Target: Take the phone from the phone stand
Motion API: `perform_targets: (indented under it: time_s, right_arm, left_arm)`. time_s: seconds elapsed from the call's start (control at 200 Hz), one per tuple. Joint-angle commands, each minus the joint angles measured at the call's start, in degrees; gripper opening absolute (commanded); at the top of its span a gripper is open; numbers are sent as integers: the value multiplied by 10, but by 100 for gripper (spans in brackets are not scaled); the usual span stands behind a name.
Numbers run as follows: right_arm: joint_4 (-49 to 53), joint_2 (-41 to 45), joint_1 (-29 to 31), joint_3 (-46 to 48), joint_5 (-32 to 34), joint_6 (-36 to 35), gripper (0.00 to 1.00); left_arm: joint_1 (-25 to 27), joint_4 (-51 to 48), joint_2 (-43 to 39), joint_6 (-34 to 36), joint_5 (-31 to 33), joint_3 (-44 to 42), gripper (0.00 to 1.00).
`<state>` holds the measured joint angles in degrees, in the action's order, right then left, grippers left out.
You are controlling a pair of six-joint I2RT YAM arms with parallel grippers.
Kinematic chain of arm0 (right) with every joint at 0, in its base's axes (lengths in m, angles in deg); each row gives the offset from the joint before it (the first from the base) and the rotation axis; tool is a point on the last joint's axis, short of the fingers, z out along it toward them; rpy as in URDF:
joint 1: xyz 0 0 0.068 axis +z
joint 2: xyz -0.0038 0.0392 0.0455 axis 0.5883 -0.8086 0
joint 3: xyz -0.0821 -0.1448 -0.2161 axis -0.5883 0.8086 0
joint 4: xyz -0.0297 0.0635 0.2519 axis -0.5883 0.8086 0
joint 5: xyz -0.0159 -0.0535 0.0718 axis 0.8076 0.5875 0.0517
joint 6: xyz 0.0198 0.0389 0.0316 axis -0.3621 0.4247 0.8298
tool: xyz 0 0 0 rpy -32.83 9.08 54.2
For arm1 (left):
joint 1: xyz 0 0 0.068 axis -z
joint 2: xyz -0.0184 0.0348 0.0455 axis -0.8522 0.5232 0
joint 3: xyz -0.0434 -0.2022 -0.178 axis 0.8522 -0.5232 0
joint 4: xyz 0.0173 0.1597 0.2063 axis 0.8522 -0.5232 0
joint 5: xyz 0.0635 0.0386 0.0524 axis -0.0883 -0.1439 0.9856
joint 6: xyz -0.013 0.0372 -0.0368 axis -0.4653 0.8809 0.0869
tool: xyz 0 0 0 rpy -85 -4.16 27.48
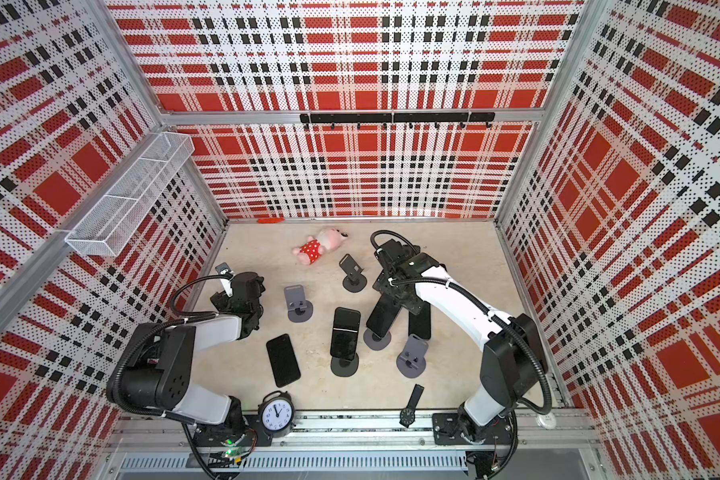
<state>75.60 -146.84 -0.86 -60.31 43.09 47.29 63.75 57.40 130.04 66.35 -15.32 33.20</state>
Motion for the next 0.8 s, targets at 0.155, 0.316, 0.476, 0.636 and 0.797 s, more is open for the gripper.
perform_targets:
  time_s: [0.155, 0.316, 0.476, 0.636, 0.797]
  right_arm:
    - [16, -24, 27, -16, -1, 23, 100]
    - [3, -16, 51, 6, 5, 65, 100]
    - [18, -25, 55, 5, 17, 78, 100]
    - [16, -40, 66, 8, 22, 87, 98]
    - [15, -54, 66, 6, 23, 95, 95]
  left_arm:
    - [3, -10, 13, 5, -2, 20, 98]
    - [3, -11, 15, 5, -2, 22, 98]
    - [3, -16, 18, 4, 0, 26, 98]
    - [4, -19, 21, 5, 2, 28, 98]
    - [6, -19, 22, 6, 3, 30, 98]
